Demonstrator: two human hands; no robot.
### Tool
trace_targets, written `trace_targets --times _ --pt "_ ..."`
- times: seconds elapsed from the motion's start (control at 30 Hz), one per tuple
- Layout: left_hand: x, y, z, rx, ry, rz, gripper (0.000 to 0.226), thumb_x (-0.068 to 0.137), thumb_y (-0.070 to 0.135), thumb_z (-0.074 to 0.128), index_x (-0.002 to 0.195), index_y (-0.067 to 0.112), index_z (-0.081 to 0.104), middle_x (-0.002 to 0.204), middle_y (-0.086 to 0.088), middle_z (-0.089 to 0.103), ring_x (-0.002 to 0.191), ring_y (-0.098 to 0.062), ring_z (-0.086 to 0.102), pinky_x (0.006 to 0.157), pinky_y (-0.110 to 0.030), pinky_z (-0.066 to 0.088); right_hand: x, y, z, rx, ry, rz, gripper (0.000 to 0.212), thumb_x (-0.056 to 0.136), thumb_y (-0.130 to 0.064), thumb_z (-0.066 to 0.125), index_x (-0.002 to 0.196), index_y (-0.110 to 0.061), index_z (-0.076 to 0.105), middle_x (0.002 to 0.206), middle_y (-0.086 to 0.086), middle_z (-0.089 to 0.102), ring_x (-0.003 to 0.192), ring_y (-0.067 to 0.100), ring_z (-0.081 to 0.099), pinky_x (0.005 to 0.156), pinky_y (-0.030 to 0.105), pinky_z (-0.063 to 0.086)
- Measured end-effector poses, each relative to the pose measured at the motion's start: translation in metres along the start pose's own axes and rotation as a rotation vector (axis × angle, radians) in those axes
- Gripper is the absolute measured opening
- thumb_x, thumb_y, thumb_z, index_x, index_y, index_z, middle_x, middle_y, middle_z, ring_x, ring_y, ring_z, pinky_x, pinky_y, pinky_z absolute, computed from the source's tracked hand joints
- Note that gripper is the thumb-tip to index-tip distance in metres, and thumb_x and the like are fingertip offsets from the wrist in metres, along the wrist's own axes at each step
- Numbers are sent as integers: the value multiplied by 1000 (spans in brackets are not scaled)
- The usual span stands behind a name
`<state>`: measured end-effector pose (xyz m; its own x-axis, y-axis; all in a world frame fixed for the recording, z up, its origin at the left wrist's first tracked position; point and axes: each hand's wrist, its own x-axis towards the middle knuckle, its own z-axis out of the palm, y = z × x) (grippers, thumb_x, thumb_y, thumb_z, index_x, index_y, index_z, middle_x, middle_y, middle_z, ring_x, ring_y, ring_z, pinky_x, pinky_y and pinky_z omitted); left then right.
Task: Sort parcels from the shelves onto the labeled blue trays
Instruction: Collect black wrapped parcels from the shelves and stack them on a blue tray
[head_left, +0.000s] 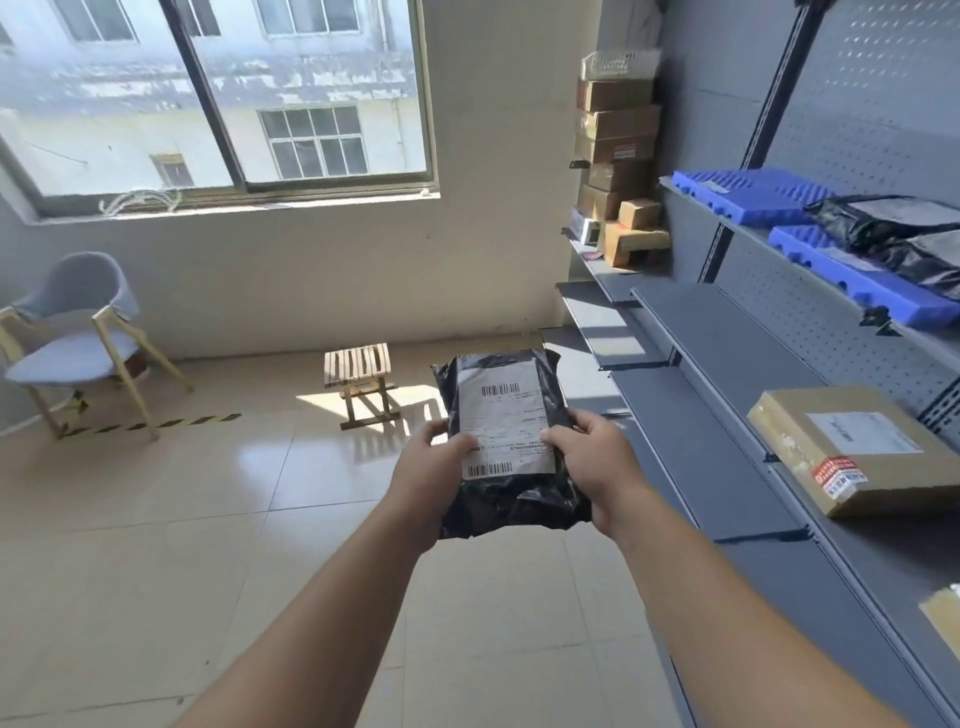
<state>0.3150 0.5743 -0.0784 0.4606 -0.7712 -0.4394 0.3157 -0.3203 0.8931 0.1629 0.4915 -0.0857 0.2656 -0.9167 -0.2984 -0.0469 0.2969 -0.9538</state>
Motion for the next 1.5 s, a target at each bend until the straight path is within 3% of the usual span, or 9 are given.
trace_targets --times 0.13,0.43,0.6,0.77,0.97,1.07,1.2,1.37,1.5 --pt "57 41 32 -8 -10 34 31 99 15 61 126 25 50 109 -16 72 88 -34 77 76 -56 63 73 -34 -8 4 -24 -22 21 93 -8 57 105 -18 71 99 6 77 85 28 76 72 51 64" --pt "181 100 74 16 -22 22 20 97 18 62 112 30 57 103 -15 75 86 -33 78 75 -59 63 207 -73 -6 11 2 -26 24 91 -8 58 108 -18 72 101 8 77 88 31 76 74 52 63" --pt "267 139 102 28 -125 19 20 97 16 63 114 26 57 105 -16 74 87 -35 78 75 -59 62 281 -100 -7 -20 120 -81 19 91 -10 59 99 -20 73 96 3 78 89 28 76 78 53 62" --pt "346 187 141 65 -241 42 25 97 14 63 120 22 58 105 -11 74 75 -27 78 55 -40 62 341 -136 -15 -14 275 -115 17 89 -15 62 96 -23 75 94 0 79 86 26 76 76 52 63" --pt "409 227 212 143 -451 26 27 95 14 64 121 22 62 106 -12 76 77 -29 78 66 -51 64 382 -169 -48 7 506 -169 15 92 -13 64 92 -24 74 93 -4 79 87 21 77 75 41 64" --pt "425 238 258 184 -547 16 27 94 14 65 120 20 63 109 -12 75 76 -28 78 62 -43 63 389 -180 -78 -29 613 -203 13 90 -16 66 97 -25 74 93 -8 79 88 15 76 79 38 63" --pt "430 248 328 251 -685 -9 23 96 18 65 119 24 63 107 -12 73 77 -30 78 61 -44 64 394 -196 -128 -43 754 -229 16 85 -21 67 99 -25 74 95 -11 78 91 13 74 88 43 60" --pt "417 259 416 261 -807 38 26 95 17 67 119 24 66 102 -10 77 80 -26 79 70 -48 65 391 -216 -198 -92 886 -271 16 90 -21 64 103 -26 73 98 -17 76 94 9 71 91 43 59" --pt "402 270 478 268 -897 63 14 95 15 68 104 25 68 94 -8 79 81 -27 79 64 -41 65 384 -237 -247 -156 1009 -304 23 86 -32 62 108 -29 70 102 -15 74 98 13 69 90 44 58"
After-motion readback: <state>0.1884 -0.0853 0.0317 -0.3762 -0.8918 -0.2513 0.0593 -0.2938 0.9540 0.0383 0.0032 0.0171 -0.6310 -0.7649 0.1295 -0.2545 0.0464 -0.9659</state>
